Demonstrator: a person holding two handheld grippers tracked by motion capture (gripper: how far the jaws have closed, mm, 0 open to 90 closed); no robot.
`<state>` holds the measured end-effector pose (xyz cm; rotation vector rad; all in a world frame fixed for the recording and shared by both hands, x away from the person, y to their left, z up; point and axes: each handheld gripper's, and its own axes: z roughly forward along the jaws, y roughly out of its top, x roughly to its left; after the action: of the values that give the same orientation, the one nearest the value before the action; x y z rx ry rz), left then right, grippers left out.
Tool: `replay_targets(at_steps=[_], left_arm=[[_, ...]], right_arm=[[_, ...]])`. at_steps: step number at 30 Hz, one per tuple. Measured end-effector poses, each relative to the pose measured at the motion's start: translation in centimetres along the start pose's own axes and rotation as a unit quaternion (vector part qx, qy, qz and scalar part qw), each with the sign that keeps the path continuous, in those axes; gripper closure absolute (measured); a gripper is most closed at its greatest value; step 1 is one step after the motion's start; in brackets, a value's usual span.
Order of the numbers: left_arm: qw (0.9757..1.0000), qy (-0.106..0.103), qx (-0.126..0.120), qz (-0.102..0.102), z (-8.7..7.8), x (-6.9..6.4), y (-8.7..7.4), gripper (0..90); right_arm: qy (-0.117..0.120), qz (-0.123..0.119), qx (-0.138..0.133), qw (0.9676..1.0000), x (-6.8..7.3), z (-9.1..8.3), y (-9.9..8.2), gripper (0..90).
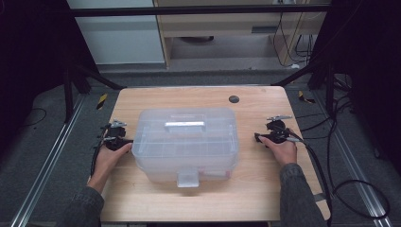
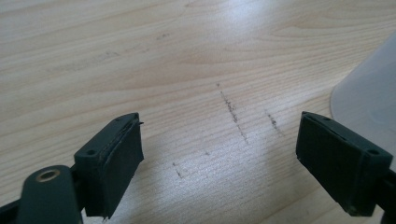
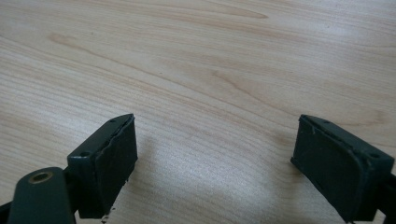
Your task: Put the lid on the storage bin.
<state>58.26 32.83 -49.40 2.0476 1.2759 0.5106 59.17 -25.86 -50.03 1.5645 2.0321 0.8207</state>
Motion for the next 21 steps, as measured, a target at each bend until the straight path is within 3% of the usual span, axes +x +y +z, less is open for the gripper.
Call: replay_targets(at_steps=[11,13,21], left_arm=[[1.0000,0.003,-0.007,0.007,0.74,-0.23,-0.59,10.7],[0.9998,0.005,-0.010,0.019,0.96,-0.41,-0.71,8.4],[0.9998,0.008,-0.009,0.018,1.05,-0.47,-0.71,5.1]], right_arm=[[-0.006,-0.001,-0.014,0.9999,0.09,0.54,-0.19,12.9],[-0.008,0.003,-0.019,0.9998,0.33,0.65,-0.28,10.6],[-0.015,0.011,-0.028,0.9994,0.55,0.91,-0.63,2.7]])
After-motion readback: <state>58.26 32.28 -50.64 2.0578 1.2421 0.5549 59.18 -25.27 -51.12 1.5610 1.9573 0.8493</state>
